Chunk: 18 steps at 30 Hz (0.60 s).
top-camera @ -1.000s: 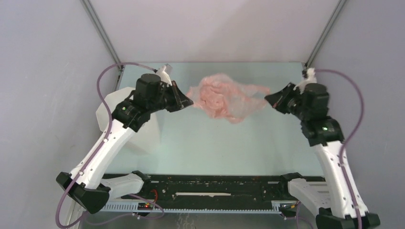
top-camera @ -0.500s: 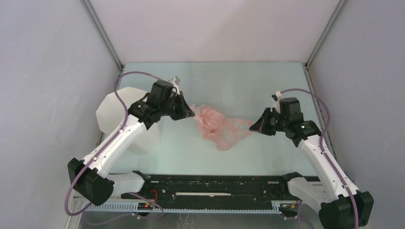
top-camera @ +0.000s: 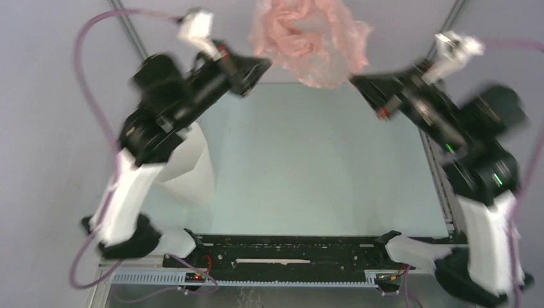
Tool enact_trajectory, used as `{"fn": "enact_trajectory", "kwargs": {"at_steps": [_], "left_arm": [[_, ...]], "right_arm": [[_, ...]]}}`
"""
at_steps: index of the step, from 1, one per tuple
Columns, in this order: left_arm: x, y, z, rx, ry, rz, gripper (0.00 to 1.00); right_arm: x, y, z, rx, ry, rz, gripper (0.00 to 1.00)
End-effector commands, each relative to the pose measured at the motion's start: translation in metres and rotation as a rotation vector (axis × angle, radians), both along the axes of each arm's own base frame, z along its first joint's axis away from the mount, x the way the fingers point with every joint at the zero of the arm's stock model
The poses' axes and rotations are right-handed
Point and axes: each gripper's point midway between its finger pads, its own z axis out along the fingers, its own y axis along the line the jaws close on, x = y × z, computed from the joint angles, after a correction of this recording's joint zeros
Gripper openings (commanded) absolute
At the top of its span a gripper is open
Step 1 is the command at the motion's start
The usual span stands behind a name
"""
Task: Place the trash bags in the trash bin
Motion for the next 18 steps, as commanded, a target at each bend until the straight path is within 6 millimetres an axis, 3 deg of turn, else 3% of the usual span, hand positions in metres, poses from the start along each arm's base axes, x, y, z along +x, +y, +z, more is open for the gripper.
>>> {"fn": "enact_trajectory", "kwargs": {"at_steps": [1, 2, 3, 5, 6, 8, 9, 11, 13, 17, 18], "left_arm": [[-0.023, 0.049, -0.028, -0.023, -0.042, 0.157, 0.00], [-0.011, 0.049, -0.075, 0.031, 0.054, 0.190, 0.00], [0.002, 0.046, -0.143, 0.125, 0.177, 0.202, 0.00], [0.001, 0.048, -0.232, 0.253, 0.368, 0.194, 0.00], [-0.004, 0.046, -0.267, 0.305, 0.425, 0.173, 0.00], [-0.017, 0.045, -0.315, 0.333, 0.545, 0.145, 0.00], [-0.024, 0.042, -0.326, 0.330, 0.584, 0.122, 0.00], [-0.029, 0.035, -0.323, 0.299, 0.600, 0.080, 0.00], [-0.023, 0.029, -0.292, 0.252, 0.549, 0.071, 0.00], [-0.004, 0.012, -0.180, 0.183, 0.394, 0.018, 0.00], [-0.003, 0.010, -0.140, 0.152, 0.329, 0.006, 0.00]], "right_arm": [[-0.050, -0.034, -0.024, -0.013, -0.128, -0.100, 0.00], [-0.038, -0.034, -0.066, -0.035, -0.047, -0.118, 0.00], [-0.023, -0.035, -0.113, -0.068, 0.056, -0.127, 0.00], [-0.007, -0.030, -0.228, -0.131, 0.332, -0.097, 0.00], [-0.008, -0.027, -0.280, -0.149, 0.462, -0.063, 0.00], [-0.026, -0.024, -0.362, -0.183, 0.685, -0.028, 0.00], [-0.033, -0.023, -0.377, -0.194, 0.726, -0.024, 0.00], [-0.037, -0.022, -0.372, -0.194, 0.708, -0.027, 0.00], [-0.029, -0.026, -0.333, -0.163, 0.619, -0.036, 0.00], [-0.006, -0.034, -0.239, -0.167, 0.513, -0.052, 0.00], [-0.003, -0.036, -0.210, -0.171, 0.470, -0.061, 0.00]]}}
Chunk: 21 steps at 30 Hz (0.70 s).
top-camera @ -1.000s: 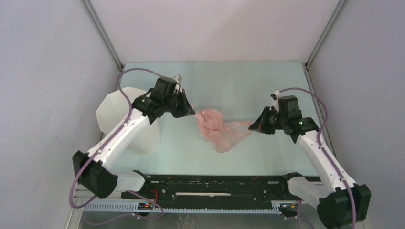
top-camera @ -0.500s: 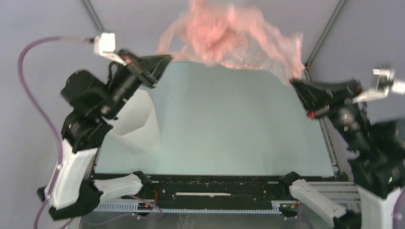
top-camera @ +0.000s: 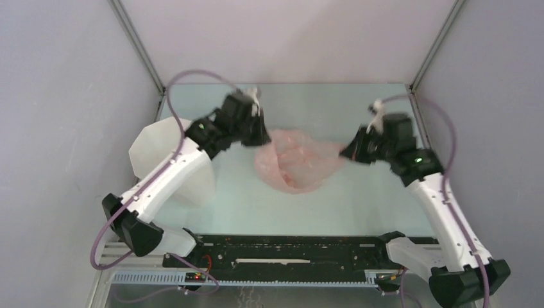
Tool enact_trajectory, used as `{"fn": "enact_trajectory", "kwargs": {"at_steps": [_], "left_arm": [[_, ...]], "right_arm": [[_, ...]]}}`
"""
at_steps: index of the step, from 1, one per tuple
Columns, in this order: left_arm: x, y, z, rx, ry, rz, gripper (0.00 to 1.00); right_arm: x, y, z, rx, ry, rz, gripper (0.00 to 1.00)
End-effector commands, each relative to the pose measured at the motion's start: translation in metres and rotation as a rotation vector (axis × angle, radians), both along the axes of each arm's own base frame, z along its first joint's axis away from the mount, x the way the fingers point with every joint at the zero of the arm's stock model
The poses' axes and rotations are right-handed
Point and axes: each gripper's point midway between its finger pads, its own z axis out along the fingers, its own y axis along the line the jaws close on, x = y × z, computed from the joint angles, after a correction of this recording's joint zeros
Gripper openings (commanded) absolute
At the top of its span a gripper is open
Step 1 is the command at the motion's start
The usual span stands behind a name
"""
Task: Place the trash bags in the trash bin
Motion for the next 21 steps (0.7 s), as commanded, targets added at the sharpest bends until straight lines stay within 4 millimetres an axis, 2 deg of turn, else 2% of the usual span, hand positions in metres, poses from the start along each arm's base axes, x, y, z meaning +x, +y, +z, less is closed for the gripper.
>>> {"fn": "enact_trajectory", "kwargs": {"at_steps": [1, 3, 5, 6, 7, 8, 9, 10, 11, 12, 13, 14, 15, 16, 17, 18, 19, 21], "left_arm": [[0.021, -0.021, 0.234, -0.320, -0.425, -0.056, 0.00], [0.010, -0.014, 0.303, -0.410, -0.549, -0.064, 0.00], [-0.008, -0.003, 0.356, -0.491, -0.672, -0.063, 0.00], [-0.018, 0.005, 0.373, -0.518, -0.729, -0.055, 0.00], [-0.021, 0.011, 0.385, -0.539, -0.788, -0.033, 0.00], [-0.024, 0.014, 0.380, -0.536, -0.813, -0.023, 0.00], [-0.022, 0.016, 0.367, -0.536, -0.820, -0.004, 0.00], [-0.011, 0.013, 0.334, -0.511, -0.771, 0.032, 0.00], [0.000, 0.010, 0.294, -0.481, -0.698, 0.064, 0.00], [0.012, 0.001, 0.228, -0.427, -0.552, 0.087, 0.00], [0.018, -0.006, 0.172, -0.373, -0.410, 0.087, 0.00], [0.014, -0.015, 0.116, -0.308, -0.252, 0.053, 0.00], [0.000, -0.025, 0.068, -0.238, -0.106, -0.007, 0.00], [-0.019, -0.035, 0.029, -0.166, -0.017, -0.075, 0.00], [-0.034, -0.040, 0.006, -0.101, 0.007, -0.120, 0.00], [-0.049, -0.043, -0.006, -0.059, -0.002, -0.158, 0.00], [-0.060, -0.047, -0.005, -0.066, -0.027, -0.192, 0.00], [-0.068, -0.054, 0.008, -0.123, -0.062, -0.226, 0.00]], "right_arm": [[0.032, 0.000, 0.190, 0.073, -0.432, 0.022, 0.00], [0.023, -0.002, 0.258, 0.094, -0.565, 0.021, 0.00], [-0.002, -0.002, 0.324, 0.144, -0.729, 0.036, 0.00], [-0.014, -0.002, 0.348, 0.173, -0.802, 0.045, 0.00], [-0.024, -0.002, 0.362, 0.200, -0.856, 0.051, 0.00], [-0.031, -0.001, 0.367, 0.223, -0.889, 0.058, 0.00], [-0.030, 0.001, 0.358, 0.237, -0.893, 0.066, 0.00], [-0.024, 0.003, 0.336, 0.240, -0.857, 0.057, 0.00], [-0.014, 0.004, 0.304, 0.228, -0.788, 0.036, 0.00], [-0.003, 0.006, 0.261, 0.206, -0.692, 0.026, 0.00], [0.007, 0.009, 0.196, 0.168, -0.543, 0.025, 0.00], [0.007, 0.011, 0.144, 0.140, -0.409, 0.029, 0.00], [0.001, 0.012, 0.090, 0.121, -0.267, 0.034, 0.00], [-0.011, 0.018, 0.050, 0.136, -0.156, 0.059, 0.00], [-0.026, 0.022, 0.019, 0.163, -0.069, 0.077, 0.00], [-0.040, 0.026, 0.008, 0.196, -0.047, 0.086, 0.00], [-0.049, 0.028, 0.003, 0.207, -0.054, 0.088, 0.00], [-0.052, 0.022, 0.016, 0.210, -0.138, 0.043, 0.00]]}}
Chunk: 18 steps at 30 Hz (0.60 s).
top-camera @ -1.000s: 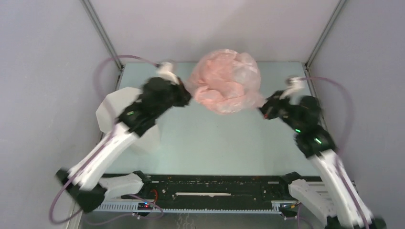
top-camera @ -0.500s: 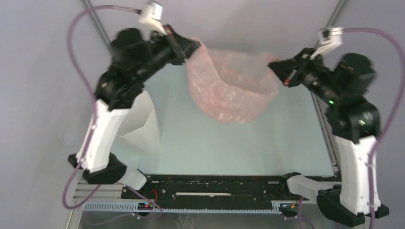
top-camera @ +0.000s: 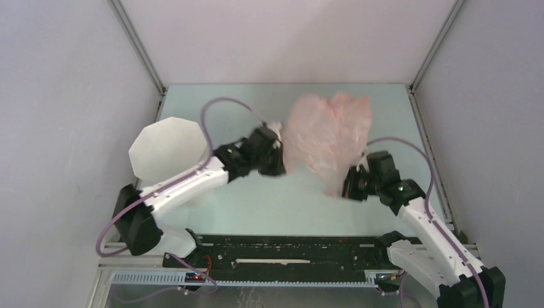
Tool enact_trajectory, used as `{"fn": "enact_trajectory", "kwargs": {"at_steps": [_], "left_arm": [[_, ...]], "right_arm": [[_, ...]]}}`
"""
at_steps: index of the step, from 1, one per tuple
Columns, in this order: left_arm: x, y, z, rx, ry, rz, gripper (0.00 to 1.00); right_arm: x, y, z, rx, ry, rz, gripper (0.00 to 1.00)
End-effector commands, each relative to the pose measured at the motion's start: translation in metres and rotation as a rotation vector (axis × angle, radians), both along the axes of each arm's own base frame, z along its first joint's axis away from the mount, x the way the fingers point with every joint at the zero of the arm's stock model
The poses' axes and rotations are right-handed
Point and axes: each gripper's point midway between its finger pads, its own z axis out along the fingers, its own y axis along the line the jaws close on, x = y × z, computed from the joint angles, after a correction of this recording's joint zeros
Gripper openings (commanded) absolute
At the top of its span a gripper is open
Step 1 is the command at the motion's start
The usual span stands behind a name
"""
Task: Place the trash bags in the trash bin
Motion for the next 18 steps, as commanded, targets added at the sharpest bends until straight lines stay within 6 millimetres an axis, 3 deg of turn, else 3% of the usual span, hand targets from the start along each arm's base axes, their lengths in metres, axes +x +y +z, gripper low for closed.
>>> {"fn": "enact_trajectory", "kwargs": {"at_steps": [1, 3, 5, 6, 9, 11, 13, 14, 16, 17, 18], "left_arm": [[-0.049, 0.003, -0.002, 0.017, 0.027, -0.103, 0.00], [-0.028, 0.008, 0.025, -0.011, -0.015, -0.058, 0.00], [0.000, 0.009, 0.071, -0.090, -0.069, -0.025, 0.00], [0.015, 0.010, 0.100, -0.132, -0.109, -0.006, 0.00], [0.043, 0.025, 0.222, -0.246, -0.325, 0.054, 0.00], [0.029, 0.038, 0.327, -0.336, -0.542, 0.059, 0.00], [0.006, 0.056, 0.382, -0.385, -0.684, 0.096, 0.00], [-0.003, 0.064, 0.395, -0.393, -0.733, 0.123, 0.00], [-0.014, 0.061, 0.382, -0.370, -0.765, 0.098, 0.00], [-0.012, 0.056, 0.359, -0.349, -0.754, 0.090, 0.00], [-0.005, 0.052, 0.322, -0.321, -0.715, 0.100, 0.00]], "right_arm": [[-0.030, -0.002, 0.032, 0.094, -0.087, -0.040, 0.00], [-0.014, -0.010, 0.050, 0.073, -0.126, -0.052, 0.00], [0.009, -0.014, 0.076, 0.063, -0.136, -0.040, 0.00], [0.022, -0.016, 0.113, 0.067, -0.199, -0.033, 0.00], [0.050, -0.025, 0.208, 0.022, -0.359, -0.051, 0.00], [0.040, -0.026, 0.290, 0.029, -0.511, -0.054, 0.00], [0.013, -0.022, 0.357, 0.078, -0.659, -0.033, 0.00], [-0.002, -0.018, 0.377, 0.111, -0.719, -0.010, 0.00], [-0.021, -0.005, 0.381, 0.166, -0.774, 0.064, 0.00], [-0.023, 0.000, 0.362, 0.177, -0.762, 0.088, 0.00], [-0.018, 0.002, 0.336, 0.183, -0.731, 0.079, 0.00]]}}
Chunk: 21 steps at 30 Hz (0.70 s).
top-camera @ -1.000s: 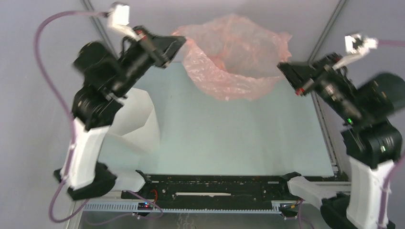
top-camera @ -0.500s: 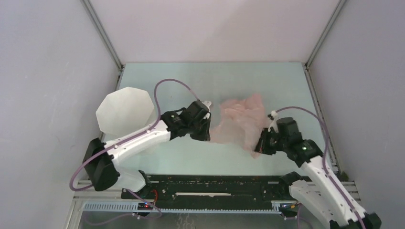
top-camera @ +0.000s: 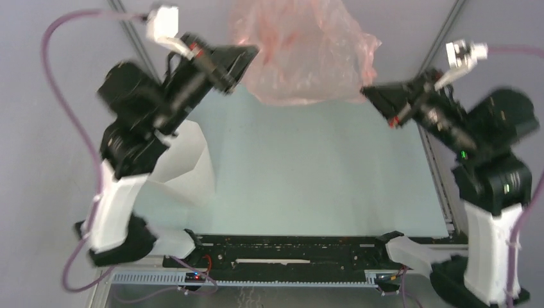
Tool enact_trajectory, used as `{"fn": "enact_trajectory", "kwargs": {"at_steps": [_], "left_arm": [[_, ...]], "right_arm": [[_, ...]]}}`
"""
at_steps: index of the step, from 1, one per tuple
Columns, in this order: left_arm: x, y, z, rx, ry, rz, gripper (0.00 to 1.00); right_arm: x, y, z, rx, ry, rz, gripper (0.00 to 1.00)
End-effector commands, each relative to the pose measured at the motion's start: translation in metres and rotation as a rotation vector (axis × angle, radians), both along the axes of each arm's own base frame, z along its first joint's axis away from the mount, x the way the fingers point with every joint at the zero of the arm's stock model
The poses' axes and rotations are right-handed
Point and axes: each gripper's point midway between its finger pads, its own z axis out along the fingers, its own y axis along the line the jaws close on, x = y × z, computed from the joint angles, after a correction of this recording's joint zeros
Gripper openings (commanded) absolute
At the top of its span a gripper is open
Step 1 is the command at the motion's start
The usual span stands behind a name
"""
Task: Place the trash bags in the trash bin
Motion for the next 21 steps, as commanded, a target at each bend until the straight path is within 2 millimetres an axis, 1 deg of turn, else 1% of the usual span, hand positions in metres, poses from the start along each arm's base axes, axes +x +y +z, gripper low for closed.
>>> {"fn": "enact_trajectory", "kwargs": {"at_steps": [1, 2, 3, 4, 5, 6, 7, 8, 9, 10, 11, 13, 14, 15, 16, 17, 18, 19, 20, 21], "left_arm": [[0.015, 0.004, -0.112, 0.143, 0.095, 0.113, 0.00], [0.027, 0.001, -0.170, 0.186, 0.216, 0.134, 0.00], [0.033, -0.006, -0.236, 0.245, 0.363, 0.114, 0.00], [0.030, -0.013, -0.298, 0.316, 0.508, 0.052, 0.00], [0.021, -0.016, -0.357, 0.400, 0.649, 0.017, 0.00], [0.005, -0.013, -0.403, 0.494, 0.765, -0.003, 0.00], [-0.010, -0.012, -0.428, 0.558, 0.817, -0.016, 0.00], [-0.021, -0.012, -0.435, 0.591, 0.816, -0.025, 0.00], [-0.027, -0.014, -0.429, 0.596, 0.782, -0.036, 0.00], [-0.031, -0.017, -0.415, 0.572, 0.732, -0.055, 0.00], [-0.030, -0.021, -0.397, 0.532, 0.682, -0.074, 0.00], [-0.020, -0.023, -0.355, 0.473, 0.596, -0.068, 0.00], [-0.011, -0.022, -0.330, 0.450, 0.566, -0.057, 0.00], [0.002, -0.022, -0.300, 0.419, 0.535, -0.046, 0.00], [0.014, -0.021, -0.273, 0.400, 0.515, -0.035, 0.00], [0.024, -0.017, -0.232, 0.358, 0.471, -0.025, 0.00], [0.039, -0.017, -0.200, 0.330, 0.437, -0.004, 0.00], [0.044, -0.013, -0.159, 0.283, 0.381, 0.011, 0.00], [0.043, -0.006, -0.111, 0.224, 0.295, 0.020, 0.00], [0.036, -0.004, -0.072, 0.169, 0.213, 0.005, 0.00]], "right_arm": [[-0.014, 0.008, -0.087, -0.013, 0.106, 0.044, 0.00], [-0.004, 0.009, -0.140, -0.022, 0.223, 0.023, 0.00], [0.003, 0.012, -0.198, -0.048, 0.352, 0.020, 0.00], [0.001, 0.017, -0.258, -0.082, 0.491, 0.046, 0.00], [-0.008, 0.023, -0.305, -0.109, 0.613, 0.101, 0.00], [-0.023, 0.031, -0.340, -0.134, 0.708, 0.163, 0.00], [-0.037, 0.037, -0.360, -0.168, 0.753, 0.196, 0.00], [-0.047, 0.039, -0.370, -0.213, 0.753, 0.188, 0.00], [-0.055, 0.038, -0.371, -0.249, 0.716, 0.166, 0.00], [-0.057, 0.036, -0.366, -0.266, 0.667, 0.136, 0.00], [-0.057, 0.031, -0.356, -0.258, 0.614, 0.102, 0.00], [-0.044, 0.019, -0.334, -0.246, 0.545, 0.034, 0.00], [-0.033, 0.012, -0.317, -0.239, 0.513, 0.013, 0.00], [-0.021, 0.008, -0.297, -0.239, 0.490, 0.008, 0.00], [-0.011, 0.005, -0.274, -0.234, 0.472, 0.011, 0.00], [0.000, 0.002, -0.246, -0.232, 0.442, 0.013, 0.00], [0.009, -0.001, -0.218, -0.234, 0.420, 0.011, 0.00], [0.015, -0.006, -0.180, -0.228, 0.368, -0.004, 0.00], [0.017, -0.009, -0.144, -0.221, 0.310, -0.018, 0.00], [0.014, -0.011, -0.108, -0.209, 0.243, -0.028, 0.00]]}}
